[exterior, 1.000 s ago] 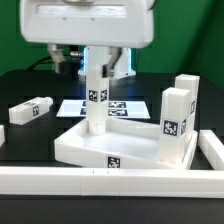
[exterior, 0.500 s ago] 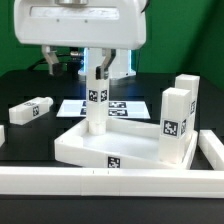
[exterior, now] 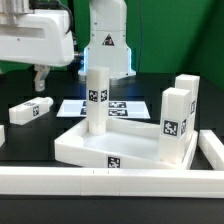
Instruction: Assemble desk
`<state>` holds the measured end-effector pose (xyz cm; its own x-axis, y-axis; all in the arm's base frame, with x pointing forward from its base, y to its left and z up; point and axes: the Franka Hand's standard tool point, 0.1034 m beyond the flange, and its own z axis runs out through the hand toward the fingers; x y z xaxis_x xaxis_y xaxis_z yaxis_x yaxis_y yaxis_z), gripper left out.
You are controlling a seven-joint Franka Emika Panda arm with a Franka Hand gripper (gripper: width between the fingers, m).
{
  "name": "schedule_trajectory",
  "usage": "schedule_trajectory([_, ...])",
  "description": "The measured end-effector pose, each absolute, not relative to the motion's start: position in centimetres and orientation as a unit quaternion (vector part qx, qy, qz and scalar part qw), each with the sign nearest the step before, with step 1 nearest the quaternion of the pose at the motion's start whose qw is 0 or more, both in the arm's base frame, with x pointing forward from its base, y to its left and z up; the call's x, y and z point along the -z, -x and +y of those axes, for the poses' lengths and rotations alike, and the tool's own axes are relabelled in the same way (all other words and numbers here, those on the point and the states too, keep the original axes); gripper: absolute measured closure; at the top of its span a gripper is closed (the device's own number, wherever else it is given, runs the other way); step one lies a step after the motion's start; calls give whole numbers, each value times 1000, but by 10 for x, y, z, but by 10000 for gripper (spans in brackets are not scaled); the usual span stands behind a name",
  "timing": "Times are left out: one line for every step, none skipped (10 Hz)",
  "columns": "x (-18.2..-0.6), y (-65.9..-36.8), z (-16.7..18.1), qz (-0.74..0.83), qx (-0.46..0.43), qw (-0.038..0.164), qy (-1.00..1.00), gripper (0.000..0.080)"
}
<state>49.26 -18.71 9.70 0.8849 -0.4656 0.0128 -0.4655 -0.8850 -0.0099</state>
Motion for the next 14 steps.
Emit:
schedule_trajectory([-97,-493,-186,238,7,3,971,150])
schedule_trajectory([-97,-493,-186,238,7,3,971,150])
schedule_trajectory([-96,-491,-187,240,5,4,971,150])
schedule_trajectory([-95,-485,-193,246,2,3,969,150])
schedule_trajectory([-85,-469,-204,241,13,-1,970,150])
schedule_trajectory([-70,-445,-208,243,11,-11,970,150])
schedule_trajectory([-60,-435,-209,241,4,-18,970,150])
schedule_trajectory([-57,-436,-209,239,2,-21,971,150])
schedule_trajectory([-57,-436,-207,240,-8,-14,971,150])
schedule_trajectory([-57,-436,-207,240,-8,-14,971,150])
schedule_trajectory([-55,-432,-203,233,-29,0,972,150])
schedule_trajectory([-57,-430,-204,216,-67,31,974,150])
schedule_trajectory([-54,-429,-209,210,-89,44,973,150])
schedule_trajectory([-49,-425,-209,212,-114,55,969,150])
